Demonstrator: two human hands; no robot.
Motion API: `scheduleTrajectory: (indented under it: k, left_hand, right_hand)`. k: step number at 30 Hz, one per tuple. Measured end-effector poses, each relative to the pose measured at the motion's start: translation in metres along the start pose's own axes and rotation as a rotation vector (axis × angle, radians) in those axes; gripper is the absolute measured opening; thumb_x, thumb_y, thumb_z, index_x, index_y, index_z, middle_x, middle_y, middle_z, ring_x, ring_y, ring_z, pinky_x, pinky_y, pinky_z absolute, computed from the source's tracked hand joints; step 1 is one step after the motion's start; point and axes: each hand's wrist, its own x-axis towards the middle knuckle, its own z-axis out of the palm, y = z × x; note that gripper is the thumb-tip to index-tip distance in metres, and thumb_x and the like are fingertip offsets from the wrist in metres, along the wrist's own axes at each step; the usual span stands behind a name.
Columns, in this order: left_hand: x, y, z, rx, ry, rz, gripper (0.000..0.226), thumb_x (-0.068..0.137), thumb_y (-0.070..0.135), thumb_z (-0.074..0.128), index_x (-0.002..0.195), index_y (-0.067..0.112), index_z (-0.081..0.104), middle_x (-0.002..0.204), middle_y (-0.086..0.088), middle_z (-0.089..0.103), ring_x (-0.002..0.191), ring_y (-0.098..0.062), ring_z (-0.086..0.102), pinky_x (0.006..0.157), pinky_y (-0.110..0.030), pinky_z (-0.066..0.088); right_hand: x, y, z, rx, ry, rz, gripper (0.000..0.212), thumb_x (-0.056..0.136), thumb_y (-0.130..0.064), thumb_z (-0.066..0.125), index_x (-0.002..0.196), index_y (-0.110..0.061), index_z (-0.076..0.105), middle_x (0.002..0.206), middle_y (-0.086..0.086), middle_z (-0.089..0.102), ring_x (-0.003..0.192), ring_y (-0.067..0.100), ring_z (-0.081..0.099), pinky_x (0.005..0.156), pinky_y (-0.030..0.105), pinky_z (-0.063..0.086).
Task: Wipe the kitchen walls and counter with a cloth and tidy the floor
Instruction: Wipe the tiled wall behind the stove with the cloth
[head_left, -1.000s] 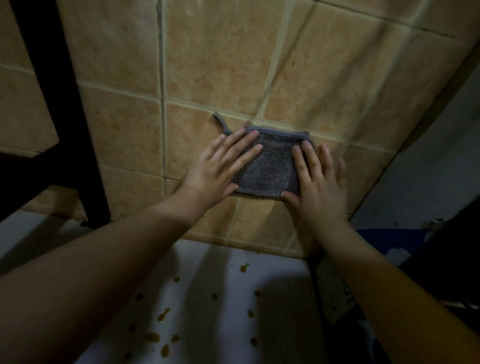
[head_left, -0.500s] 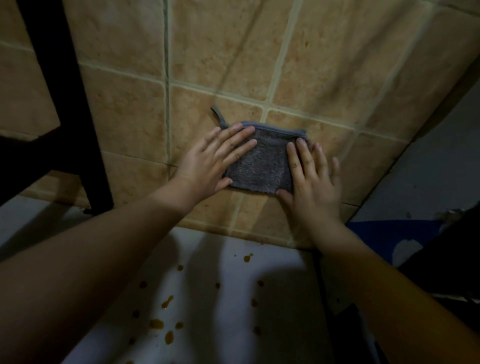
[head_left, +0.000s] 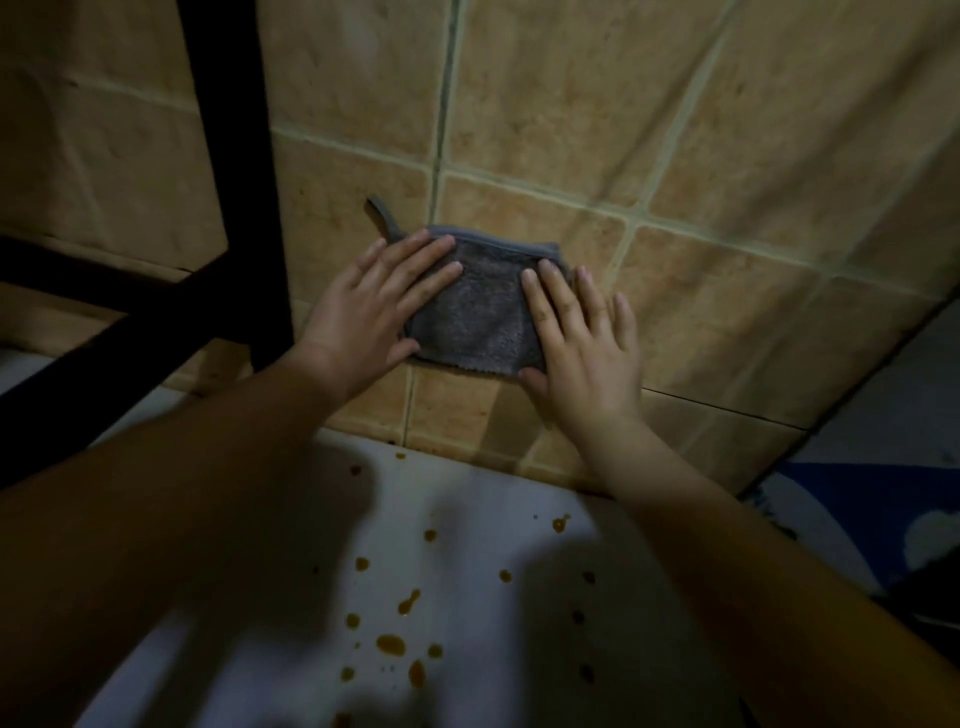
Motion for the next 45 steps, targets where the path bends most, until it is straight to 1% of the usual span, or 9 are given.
scheduleTrajectory:
  k: [17, 20, 23, 26, 29, 31, 35, 41, 45]
  left_hand:
    - [-0.035, 0.01, 0.002, 0.032, -0.153, -0.054, 0.102, 0.087, 0.061, 0.033, 0.139, 0.001, -0.03, 0.147, -0.019, -0.026, 0.142, -0.024, -0.011, 0.111, -0.039, -0.001]
    - [-0.035, 0.012, -0.004, -0.044, -0.106, -0.077, 0.071, 0.092, 0.034, 0.03, 0.148, 0.007, -0.005, 0.156, -0.016, 0.004, 0.143, -0.03, 0.02, 0.109, -0.044, 0.01]
    - [-0.032, 0.011, -0.013, -0.155, -0.114, -0.166, 0.065, 0.082, 0.027, 0.048, 0.145, 0.02, 0.031, 0.133, -0.015, 0.051, 0.111, -0.035, 0.053, 0.102, -0.049, 0.021]
    - [-0.033, 0.007, -0.022, -0.316, -0.284, -0.305, 0.081, 0.081, 0.031, 0.062, 0.147, 0.037, 0.016, 0.105, -0.017, 0.052, 0.092, -0.035, 0.051, 0.092, -0.051, 0.03]
    - [-0.034, 0.003, -0.023, -0.495, -0.387, -0.336, 0.079, 0.089, 0.037, 0.055, 0.146, 0.044, 0.001, 0.11, -0.017, 0.049, 0.097, -0.036, 0.051, 0.086, -0.046, 0.038]
    - [-0.031, 0.002, -0.024, -0.593, -0.405, -0.352, 0.08, 0.088, 0.039, 0.056, 0.145, 0.045, 0.0, 0.117, -0.017, 0.047, 0.103, -0.036, 0.05, 0.083, -0.044, 0.041]
    - [-0.028, 0.001, -0.025, -0.667, -0.377, -0.36, 0.075, 0.09, 0.038, 0.054, 0.145, 0.045, 0.004, 0.125, -0.017, 0.043, 0.11, -0.036, 0.048, 0.087, -0.044, 0.041]
    - [-0.026, -0.002, -0.026, -0.884, -0.373, -0.385, 0.073, 0.09, 0.033, 0.056, 0.145, 0.043, 0.009, 0.126, -0.015, 0.042, 0.11, -0.037, 0.049, 0.085, -0.042, 0.043]
    - [-0.023, -0.002, -0.028, -1.103, -0.326, -0.416, 0.069, 0.089, 0.024, 0.057, 0.143, 0.04, 0.017, 0.122, -0.015, 0.047, 0.105, -0.036, 0.054, 0.079, -0.038, 0.045]
  right_hand:
    - [-0.011, -0.044, 0.007, -0.09, -0.061, -0.007, 0.088, 0.068, -0.042, 0.075, 0.143, -0.023, 0.035, 0.148, -0.007, 0.039, 0.133, 0.019, 0.043, 0.107, 0.037, 0.022]
    - [-0.01, -0.05, -0.005, -0.128, -0.058, -0.027, 0.053, 0.087, -0.026, 0.044, 0.138, -0.016, 0.046, 0.144, 0.002, 0.045, 0.128, 0.024, 0.049, 0.107, 0.041, 0.031]
    - [-0.005, -0.054, -0.014, -0.123, -0.086, -0.039, 0.05, 0.086, -0.016, 0.032, 0.127, -0.004, 0.057, 0.134, 0.014, 0.055, 0.113, 0.031, 0.06, 0.107, 0.049, 0.021]
    - [0.001, -0.056, -0.016, -0.101, -0.044, -0.046, 0.042, 0.081, -0.009, 0.04, 0.114, -0.001, 0.066, 0.115, 0.018, 0.066, 0.081, 0.031, 0.069, 0.104, 0.056, 0.024]
    - [0.003, -0.059, -0.02, -0.095, -0.05, -0.04, 0.042, 0.079, -0.006, 0.042, 0.111, -0.007, 0.07, 0.093, 0.008, 0.072, 0.07, 0.028, 0.065, 0.097, 0.058, 0.041]
    - [0.009, -0.061, -0.035, -0.123, -0.173, -0.006, 0.048, 0.081, -0.007, 0.035, 0.12, -0.008, 0.064, 0.093, 0.008, 0.07, 0.082, 0.03, 0.063, 0.099, 0.057, 0.039]
    - [0.02, -0.072, -0.051, 0.014, -0.568, -0.002, 0.049, 0.098, -0.008, 0.022, 0.147, -0.002, 0.018, 0.132, 0.023, 0.048, 0.127, 0.039, 0.035, 0.112, 0.058, 0.01]
    - [-0.001, -0.072, -0.035, 0.581, -0.73, 0.314, 0.093, 0.09, -0.043, 0.055, 0.143, -0.041, -0.022, 0.123, 0.016, 0.044, 0.11, 0.033, 0.049, 0.081, 0.038, 0.043]
    - [-0.009, -0.077, -0.023, 1.021, -0.558, 0.463, 0.088, 0.089, -0.037, 0.058, 0.138, -0.054, -0.013, 0.126, 0.014, 0.051, 0.109, 0.033, 0.055, 0.089, 0.039, 0.046]
